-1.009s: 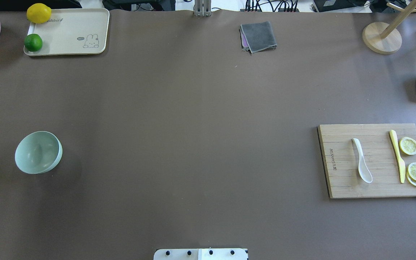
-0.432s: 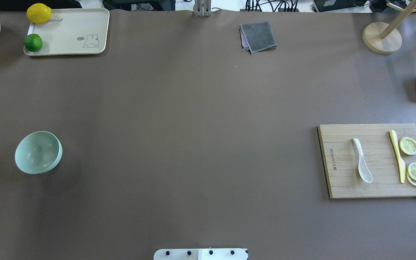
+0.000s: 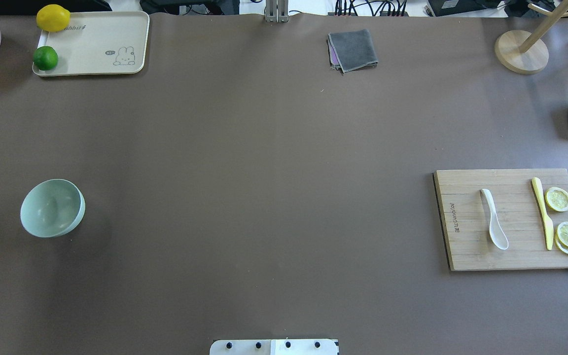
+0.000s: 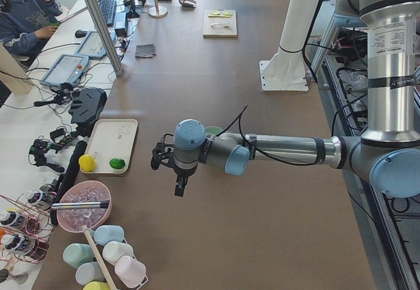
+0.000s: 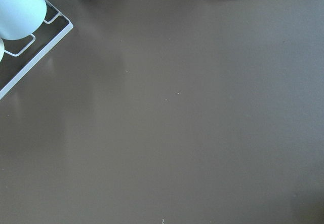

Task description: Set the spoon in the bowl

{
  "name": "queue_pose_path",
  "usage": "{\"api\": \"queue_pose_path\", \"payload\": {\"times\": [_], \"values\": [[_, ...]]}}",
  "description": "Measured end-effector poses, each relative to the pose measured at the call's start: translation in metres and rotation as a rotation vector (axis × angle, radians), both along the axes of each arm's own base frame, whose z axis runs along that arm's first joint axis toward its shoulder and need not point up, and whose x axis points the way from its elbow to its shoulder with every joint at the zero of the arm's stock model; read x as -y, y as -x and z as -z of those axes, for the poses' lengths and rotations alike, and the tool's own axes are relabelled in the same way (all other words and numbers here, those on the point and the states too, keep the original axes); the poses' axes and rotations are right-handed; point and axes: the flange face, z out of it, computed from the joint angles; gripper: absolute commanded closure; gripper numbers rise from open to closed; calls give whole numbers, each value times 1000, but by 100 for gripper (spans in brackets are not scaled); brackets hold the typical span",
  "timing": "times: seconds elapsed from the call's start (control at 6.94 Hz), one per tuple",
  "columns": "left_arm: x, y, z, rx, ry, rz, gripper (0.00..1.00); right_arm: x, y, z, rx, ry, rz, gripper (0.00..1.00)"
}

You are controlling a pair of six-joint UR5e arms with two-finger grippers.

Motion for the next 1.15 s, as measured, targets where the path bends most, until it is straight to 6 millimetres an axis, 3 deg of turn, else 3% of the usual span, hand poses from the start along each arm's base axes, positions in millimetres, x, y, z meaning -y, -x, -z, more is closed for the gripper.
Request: {"api": "queue_pose_path", "payload": {"times": [0.58,1.15], "values": [[0,0,-1,-2,3,3,2,-1,0,1,0,-2,0,0],[-4,-2,12,-34,-50,-8,2,1,0,2,2,-32,0,0]]}}
